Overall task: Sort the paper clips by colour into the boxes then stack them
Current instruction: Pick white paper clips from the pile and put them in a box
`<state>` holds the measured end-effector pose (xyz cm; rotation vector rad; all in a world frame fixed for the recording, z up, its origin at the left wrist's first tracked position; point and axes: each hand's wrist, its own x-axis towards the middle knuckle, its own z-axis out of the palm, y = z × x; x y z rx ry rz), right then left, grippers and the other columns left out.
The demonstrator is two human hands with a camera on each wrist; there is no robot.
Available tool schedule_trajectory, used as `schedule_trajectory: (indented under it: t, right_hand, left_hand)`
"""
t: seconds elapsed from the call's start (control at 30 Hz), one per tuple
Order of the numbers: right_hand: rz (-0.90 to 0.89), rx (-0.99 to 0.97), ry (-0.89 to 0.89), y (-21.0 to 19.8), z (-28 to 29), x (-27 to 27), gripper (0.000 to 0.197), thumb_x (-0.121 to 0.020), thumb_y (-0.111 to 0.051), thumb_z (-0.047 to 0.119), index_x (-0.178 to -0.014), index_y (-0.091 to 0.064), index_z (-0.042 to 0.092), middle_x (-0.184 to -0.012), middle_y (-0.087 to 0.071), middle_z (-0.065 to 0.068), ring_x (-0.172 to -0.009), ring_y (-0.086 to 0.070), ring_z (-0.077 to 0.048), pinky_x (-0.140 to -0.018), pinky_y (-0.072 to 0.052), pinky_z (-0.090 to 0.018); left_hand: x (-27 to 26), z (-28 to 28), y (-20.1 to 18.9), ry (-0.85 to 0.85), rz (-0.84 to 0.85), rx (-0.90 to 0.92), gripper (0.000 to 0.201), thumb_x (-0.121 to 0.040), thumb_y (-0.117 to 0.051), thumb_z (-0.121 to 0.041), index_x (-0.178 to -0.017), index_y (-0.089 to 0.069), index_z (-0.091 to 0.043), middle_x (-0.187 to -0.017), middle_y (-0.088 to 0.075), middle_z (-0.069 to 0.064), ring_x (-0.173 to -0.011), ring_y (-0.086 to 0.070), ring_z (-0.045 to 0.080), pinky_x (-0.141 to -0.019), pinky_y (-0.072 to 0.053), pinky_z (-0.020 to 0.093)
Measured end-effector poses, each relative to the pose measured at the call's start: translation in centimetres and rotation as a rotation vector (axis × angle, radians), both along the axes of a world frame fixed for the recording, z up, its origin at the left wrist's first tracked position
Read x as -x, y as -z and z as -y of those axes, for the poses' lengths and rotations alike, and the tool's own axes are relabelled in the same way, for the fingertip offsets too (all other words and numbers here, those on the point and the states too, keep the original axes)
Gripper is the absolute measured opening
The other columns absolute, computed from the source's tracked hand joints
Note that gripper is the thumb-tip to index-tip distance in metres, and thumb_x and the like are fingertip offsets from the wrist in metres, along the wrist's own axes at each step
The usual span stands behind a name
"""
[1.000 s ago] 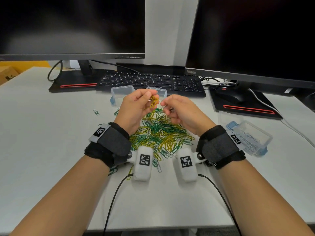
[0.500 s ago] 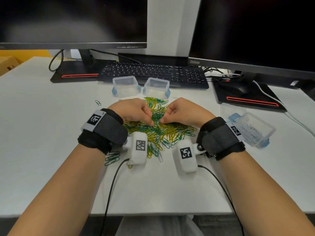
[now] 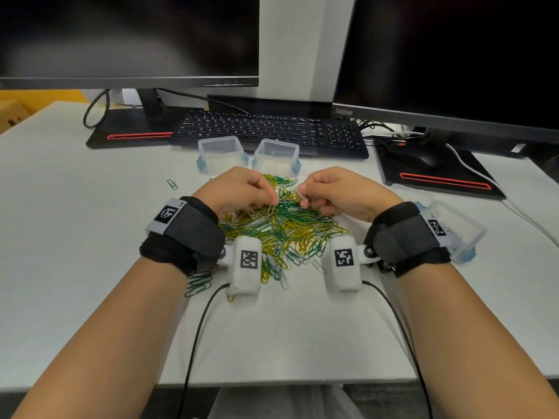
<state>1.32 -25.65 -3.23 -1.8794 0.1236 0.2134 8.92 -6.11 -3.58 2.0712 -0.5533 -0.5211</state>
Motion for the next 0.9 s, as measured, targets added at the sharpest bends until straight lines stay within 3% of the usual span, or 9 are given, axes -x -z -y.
schedule_trajectory:
  t: [0.17,0.23,0.3,0.4,0.5,0.57,0.7,0.8,0.9]
  right_hand:
    - [0.039,-0.481,0.184,-0.6,0.2,-0.4,0.013,-0.096,-0.048,0.006,-0.087,-0.057,0.007,-0.071,-0.057,-0.004,-0.052,-0.036,-0.007,-0.040,-0.027,-0.014]
    - [0.011,-0.770,0.227,-0.9,0.5,-0.4,0.012,-0.093,-0.042,0.008,-0.087,-0.052,0.006,-0.073,-0.055,-0.009,-0.053,-0.037,-0.010,-0.040,-0.029,-0.016]
    - [-0.023,-0.863,0.249,-0.8,0.6,-0.5,0.013,-0.088,-0.041,0.013,-0.086,-0.052,0.005,-0.073,-0.054,-0.011,-0.054,-0.037,-0.011,-0.039,-0.029,-0.017]
    - [-0.049,-0.612,0.279,0.1,-0.3,-1.0,0.016,-0.096,-0.044,0.014,-0.090,-0.056,0.005,-0.069,-0.049,-0.003,-0.048,-0.033,-0.007,-0.036,-0.022,-0.015]
    - [-0.036,-0.296,0.281,0.6,-1.8,-1.5,0.021,-0.096,-0.042,0.004,-0.106,-0.059,0.000,-0.068,-0.051,-0.001,-0.046,-0.033,-0.006,-0.037,-0.022,-0.016]
    - [0.002,-0.085,0.263,0.5,-2.4,-1.6,0.026,-0.097,-0.041,0.008,-0.109,-0.065,0.005,-0.065,-0.049,0.002,-0.046,-0.034,-0.006,-0.039,-0.025,-0.017]
    - [0.194,0.472,0.121,0.6,-2.7,-1.4,0.017,-0.087,-0.069,0.029,-0.095,-0.075,0.016,-0.065,-0.050,0.016,-0.057,-0.043,0.000,-0.054,-0.034,-0.018]
    - [0.233,0.579,0.065,1.0,-2.5,-1.5,0.012,-0.081,-0.077,0.026,-0.090,-0.076,0.018,-0.063,-0.048,0.017,-0.059,-0.042,-0.001,-0.049,-0.032,-0.010]
    - [0.235,0.588,0.057,1.2,-2.4,-1.6,0.011,-0.084,-0.073,0.023,-0.089,-0.075,0.014,-0.067,-0.053,0.015,-0.060,-0.046,0.000,-0.048,-0.034,-0.008]
  left_hand:
    - [0.6,0.6,-0.8,-0.097,-0.221,0.315,0.007,-0.091,-0.056,-0.004,-0.088,-0.057,-0.010,-0.080,-0.069,0.008,-0.070,-0.066,0.015,-0.067,-0.052,0.025]
    - [0.4,0.8,-0.9,-0.206,-0.287,0.397,0.012,-0.094,-0.044,-0.001,-0.096,-0.053,-0.010,-0.070,-0.058,0.005,-0.057,-0.056,0.013,-0.054,-0.048,0.022]
    - [-0.2,0.6,-0.8,-0.285,-0.330,0.402,0.017,-0.095,-0.037,-0.003,-0.099,-0.054,-0.007,-0.061,-0.041,0.000,-0.045,-0.037,0.009,-0.041,-0.033,0.019]
    - [-0.9,0.0,-0.6,-0.278,-0.298,0.202,0.017,-0.096,-0.046,-0.017,-0.090,-0.059,-0.009,-0.055,-0.028,-0.005,-0.039,-0.021,0.007,-0.034,-0.017,0.017]
    - [-1.1,-0.4,-0.6,-0.216,-0.267,0.030,0.005,-0.090,-0.059,-0.015,-0.088,-0.058,-0.010,-0.053,-0.031,-0.004,-0.040,-0.021,0.009,-0.034,-0.016,0.017]
    - [-1.2,-0.6,-0.5,-0.144,-0.232,-0.082,0.010,-0.087,-0.065,-0.018,-0.087,-0.059,-0.011,-0.056,-0.034,-0.003,-0.045,-0.023,0.011,-0.039,-0.019,0.018]
    - [-0.8,-0.6,-0.2,-0.071,-0.139,-0.139,0.018,-0.080,-0.073,-0.020,-0.098,-0.068,-0.021,-0.062,-0.040,-0.001,-0.048,-0.030,0.011,-0.042,-0.024,0.019]
    - [-0.9,-0.3,0.2,-0.099,-0.067,-0.075,0.027,-0.082,-0.072,-0.015,-0.106,-0.066,-0.027,-0.064,-0.045,0.000,-0.049,-0.035,0.011,-0.038,-0.029,0.017]
    - [-0.7,0.0,0.8,-0.053,-0.047,-0.109,0.019,-0.084,-0.070,-0.016,-0.100,-0.069,-0.026,-0.058,-0.043,-0.002,-0.045,-0.029,0.012,-0.038,-0.025,0.018]
